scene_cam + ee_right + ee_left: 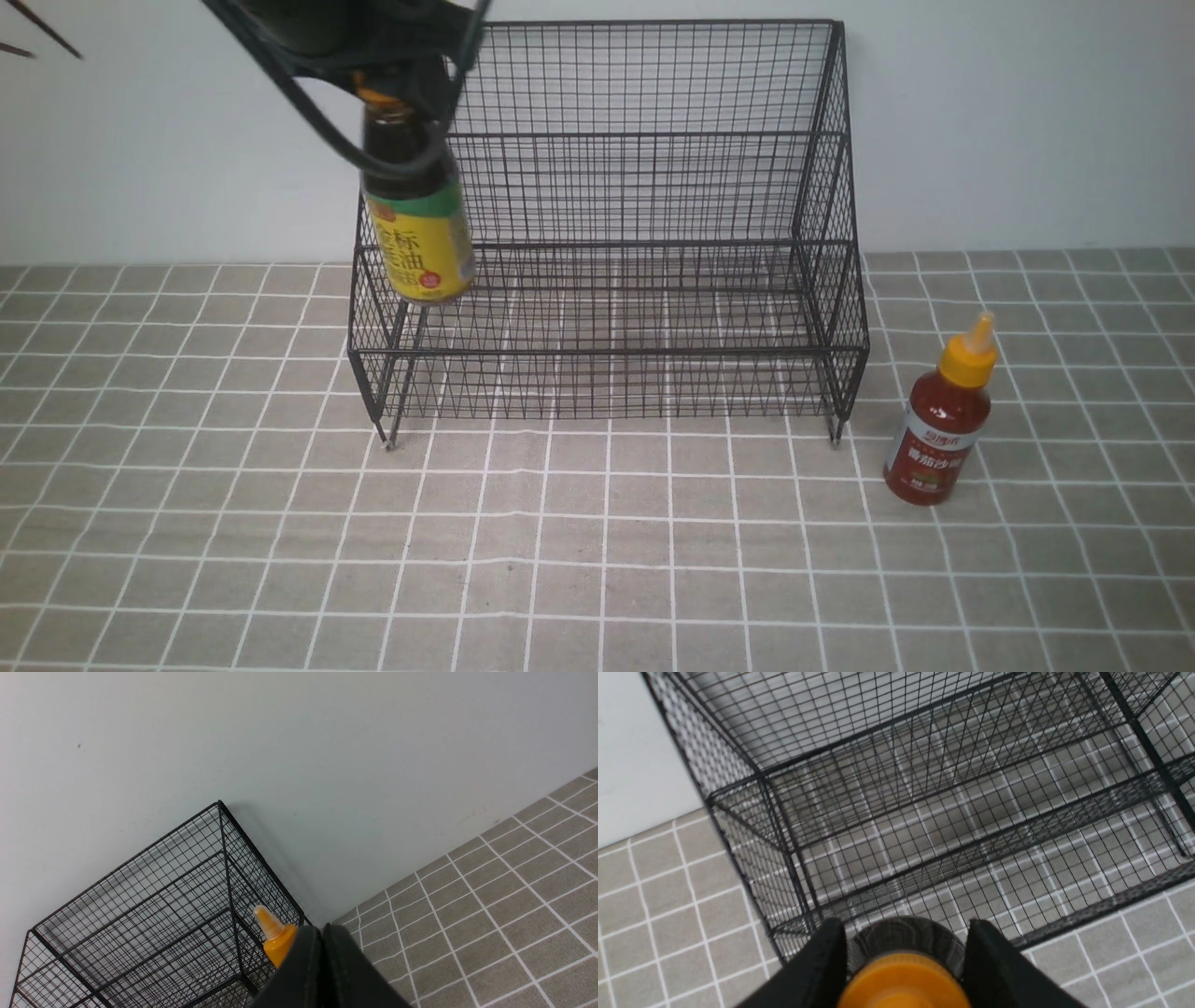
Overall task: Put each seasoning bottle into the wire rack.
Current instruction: Use the left arm to put the condiment bottle back on the shelf
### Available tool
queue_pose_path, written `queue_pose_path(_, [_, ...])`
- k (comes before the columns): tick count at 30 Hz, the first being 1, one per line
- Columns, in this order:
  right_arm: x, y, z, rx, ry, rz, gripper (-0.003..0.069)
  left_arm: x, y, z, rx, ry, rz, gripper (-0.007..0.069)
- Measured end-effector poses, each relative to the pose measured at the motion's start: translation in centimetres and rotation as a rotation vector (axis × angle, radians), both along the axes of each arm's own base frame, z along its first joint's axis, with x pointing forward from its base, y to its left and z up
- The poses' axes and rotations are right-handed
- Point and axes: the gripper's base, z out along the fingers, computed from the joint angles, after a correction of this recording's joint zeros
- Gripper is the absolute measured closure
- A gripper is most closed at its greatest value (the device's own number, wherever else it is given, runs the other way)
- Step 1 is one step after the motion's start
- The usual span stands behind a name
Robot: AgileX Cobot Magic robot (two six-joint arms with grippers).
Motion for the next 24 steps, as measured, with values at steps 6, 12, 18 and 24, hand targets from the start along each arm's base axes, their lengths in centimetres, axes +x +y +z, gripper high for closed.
queue_pose_path(6, [0.0, 0.0, 0.0, 0.000, 0.000, 0.000, 0.0672, 2.5, -0.8, -3.2, 0.019, 0.035, 0.002, 0.0335])
queue_pose_path(12, [0.0, 0.0, 0.0, 0.000, 0.000, 0.000, 0.0672, 4.0, -1.3, -6.0, 0.034, 0.091, 0.002, 0.0337])
queue_pose_path(18, [0.0, 0.0, 0.0, 0.000, 0.000, 0.000, 0.0672, 5.1, -1.7, -9.2, 0.066, 0.187, 0.001, 0.0337])
queue_pose_path(24, [0.0, 0.0, 0.0, 0.008, 0.000, 0.001, 0.0672, 5.6, -1.8, -10.7, 0.083, 0.239, 0.002, 0.0337])
